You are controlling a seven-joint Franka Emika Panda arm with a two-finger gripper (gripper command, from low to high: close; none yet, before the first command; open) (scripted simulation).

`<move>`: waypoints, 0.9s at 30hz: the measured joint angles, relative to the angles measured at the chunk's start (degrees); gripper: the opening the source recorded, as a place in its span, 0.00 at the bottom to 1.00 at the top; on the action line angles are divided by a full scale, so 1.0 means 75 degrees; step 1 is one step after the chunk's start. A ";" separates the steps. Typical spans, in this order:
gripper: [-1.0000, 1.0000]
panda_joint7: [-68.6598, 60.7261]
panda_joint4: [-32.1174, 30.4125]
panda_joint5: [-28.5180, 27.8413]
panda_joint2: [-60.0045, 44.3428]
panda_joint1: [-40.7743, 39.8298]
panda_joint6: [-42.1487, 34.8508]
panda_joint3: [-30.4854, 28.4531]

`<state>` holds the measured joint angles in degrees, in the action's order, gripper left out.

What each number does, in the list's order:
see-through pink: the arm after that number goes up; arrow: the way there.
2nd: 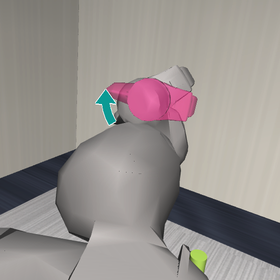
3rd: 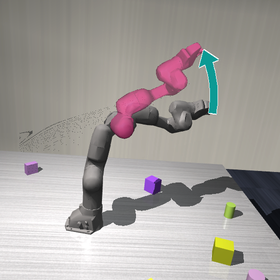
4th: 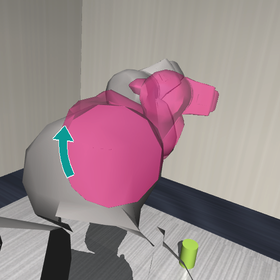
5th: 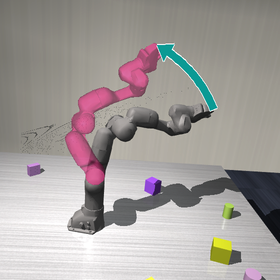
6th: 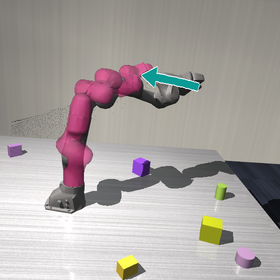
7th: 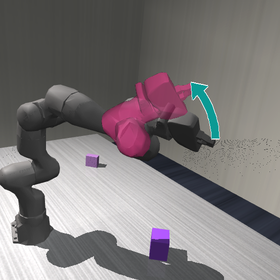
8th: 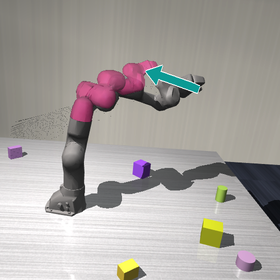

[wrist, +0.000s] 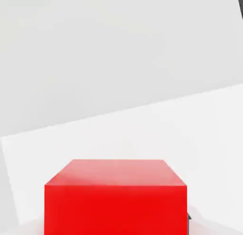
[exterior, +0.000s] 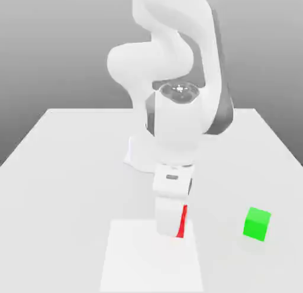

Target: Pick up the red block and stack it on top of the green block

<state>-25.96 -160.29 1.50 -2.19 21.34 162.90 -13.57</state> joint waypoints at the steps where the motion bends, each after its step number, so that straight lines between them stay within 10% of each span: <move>1: 0.00 0.0069 -0.0030 -0.0087 0.0112 -0.0012 -0.0093 -0.0007; 21: 0.00 -0.4270 0.0783 -0.0248 0.0601 0.2644 -0.1454 0.1239; 27: 0.00 -0.4801 0.0911 0.0015 -0.0674 0.2780 -0.0309 0.1307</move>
<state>-61.96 -153.46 1.62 -7.24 42.19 160.58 -3.77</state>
